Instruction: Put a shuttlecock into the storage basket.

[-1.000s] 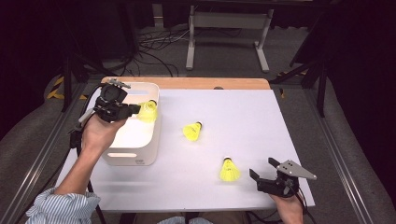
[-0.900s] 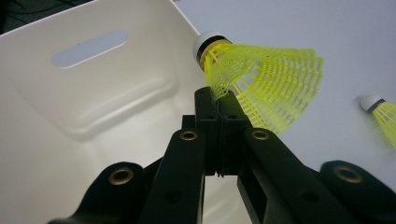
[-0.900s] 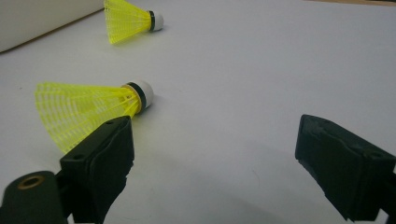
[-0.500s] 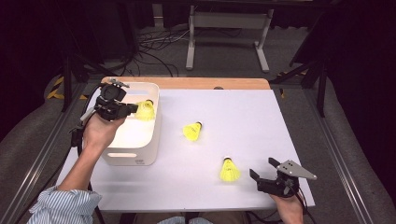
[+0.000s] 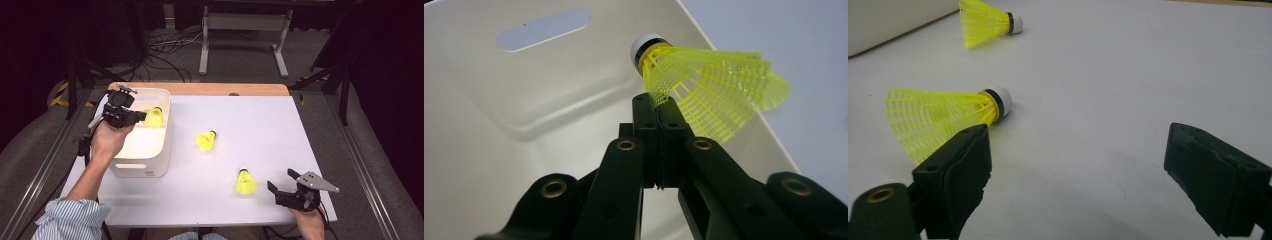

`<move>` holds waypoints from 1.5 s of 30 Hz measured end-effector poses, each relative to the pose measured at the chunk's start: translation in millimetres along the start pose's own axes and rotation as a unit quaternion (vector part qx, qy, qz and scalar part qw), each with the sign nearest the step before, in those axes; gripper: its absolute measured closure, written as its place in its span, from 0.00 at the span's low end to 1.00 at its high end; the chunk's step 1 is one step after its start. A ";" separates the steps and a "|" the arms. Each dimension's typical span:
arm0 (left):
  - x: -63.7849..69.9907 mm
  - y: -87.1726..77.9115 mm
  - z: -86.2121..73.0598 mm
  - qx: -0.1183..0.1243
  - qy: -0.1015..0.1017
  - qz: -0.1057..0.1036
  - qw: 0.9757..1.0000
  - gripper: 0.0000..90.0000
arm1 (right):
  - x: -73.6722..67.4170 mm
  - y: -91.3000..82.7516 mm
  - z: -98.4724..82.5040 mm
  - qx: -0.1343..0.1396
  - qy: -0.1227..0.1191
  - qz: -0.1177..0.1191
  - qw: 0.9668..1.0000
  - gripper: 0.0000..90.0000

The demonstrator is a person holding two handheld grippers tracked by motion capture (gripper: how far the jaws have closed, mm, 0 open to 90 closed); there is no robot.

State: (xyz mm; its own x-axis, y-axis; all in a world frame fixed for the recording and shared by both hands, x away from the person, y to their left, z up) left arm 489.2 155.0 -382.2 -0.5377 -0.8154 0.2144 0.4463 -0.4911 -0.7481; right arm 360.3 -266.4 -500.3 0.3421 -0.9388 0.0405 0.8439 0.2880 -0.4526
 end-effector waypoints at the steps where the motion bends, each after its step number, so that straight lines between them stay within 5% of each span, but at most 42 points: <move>1: -1.1 1.0 0.1 0.000 0.001 0.000 1.000 1.00 | -0.1 0.0 0.0 0.000 0.000 0.000 1.000 0.14; 26: -22.0 26.0 -4.9 -0.011 -0.032 0.006 0.999 0.99 | -0.5 0.2 -0.2 -0.001 -0.001 0.002 1.000 0.14; 45: -32.3 48.0 -11.2 -0.052 -0.057 0.009 0.997 0.99 | -1.7 0.6 -0.8 -0.003 0.000 0.007 1.000 0.14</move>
State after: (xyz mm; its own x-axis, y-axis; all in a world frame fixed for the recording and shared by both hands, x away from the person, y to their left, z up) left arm 519.9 161.2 -432.1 -0.4431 -0.8561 0.2659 0.3754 -0.4466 -0.8122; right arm 359.9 -264.8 -501.4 0.3545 -0.9344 0.0340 0.8364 0.3006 -0.4583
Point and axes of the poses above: each handheld gripper's, and its own axes: y roughly forward along the jaws, z roughly out of its top, x roughly to its right, the point moved 10 cm from there along y, roughly forward along the jaws, and after that the axes turned 9 degrees about -z, right-handed, at the moved point
